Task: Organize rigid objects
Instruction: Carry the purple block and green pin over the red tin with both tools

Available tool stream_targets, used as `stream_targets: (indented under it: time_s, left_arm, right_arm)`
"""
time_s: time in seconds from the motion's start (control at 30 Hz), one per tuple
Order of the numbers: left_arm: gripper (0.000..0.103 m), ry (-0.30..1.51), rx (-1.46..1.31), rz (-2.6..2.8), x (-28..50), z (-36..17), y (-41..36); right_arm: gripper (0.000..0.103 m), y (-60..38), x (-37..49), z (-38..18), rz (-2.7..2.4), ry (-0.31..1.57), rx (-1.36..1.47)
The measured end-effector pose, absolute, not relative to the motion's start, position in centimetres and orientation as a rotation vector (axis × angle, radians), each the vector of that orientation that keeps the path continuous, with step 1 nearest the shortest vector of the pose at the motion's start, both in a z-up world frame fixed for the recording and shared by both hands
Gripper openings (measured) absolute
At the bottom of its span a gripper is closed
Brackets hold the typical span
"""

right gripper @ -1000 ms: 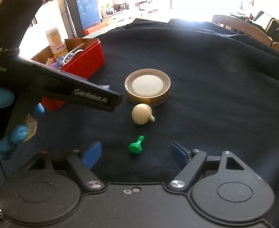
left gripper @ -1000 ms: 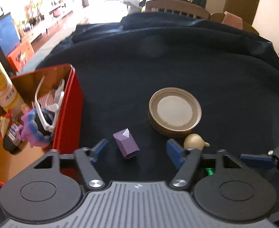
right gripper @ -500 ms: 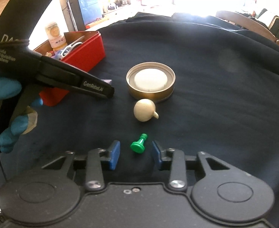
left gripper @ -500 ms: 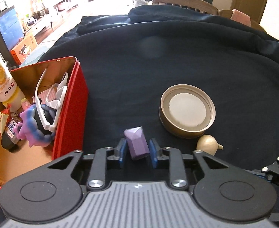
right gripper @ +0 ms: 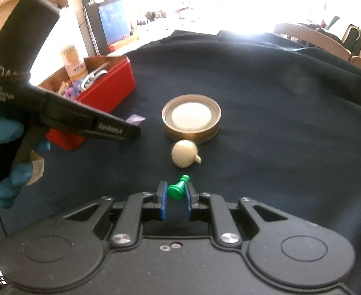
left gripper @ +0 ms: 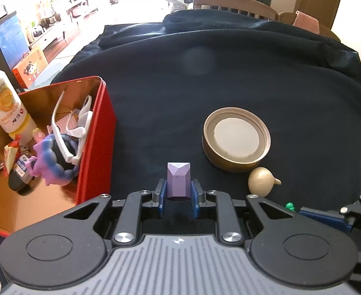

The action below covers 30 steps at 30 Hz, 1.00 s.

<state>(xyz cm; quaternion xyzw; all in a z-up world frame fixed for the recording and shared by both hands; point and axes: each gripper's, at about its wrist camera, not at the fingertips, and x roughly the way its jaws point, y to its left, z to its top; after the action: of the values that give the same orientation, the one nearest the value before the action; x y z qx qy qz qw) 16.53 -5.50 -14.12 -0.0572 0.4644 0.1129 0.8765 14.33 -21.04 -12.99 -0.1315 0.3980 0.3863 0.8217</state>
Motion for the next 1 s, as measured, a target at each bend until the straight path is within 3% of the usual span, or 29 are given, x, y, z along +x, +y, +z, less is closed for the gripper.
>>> stream_targets:
  time_s: [0.53, 1.0]
  left_arm:
    - [0.021, 0.925, -0.156, 0.255, 11.9, -9.1, -3.3]
    - [0.021, 0.916, -0.142, 0.188, 7.4, -6.6, 3.1]
  right_arm:
    - [0.014, -20.1, 12.3, -6.8, 0.854, 0.771, -0.192]
    - [0.014, -13.4, 8.5, -4.3, 0.815, 0.724, -0.165]
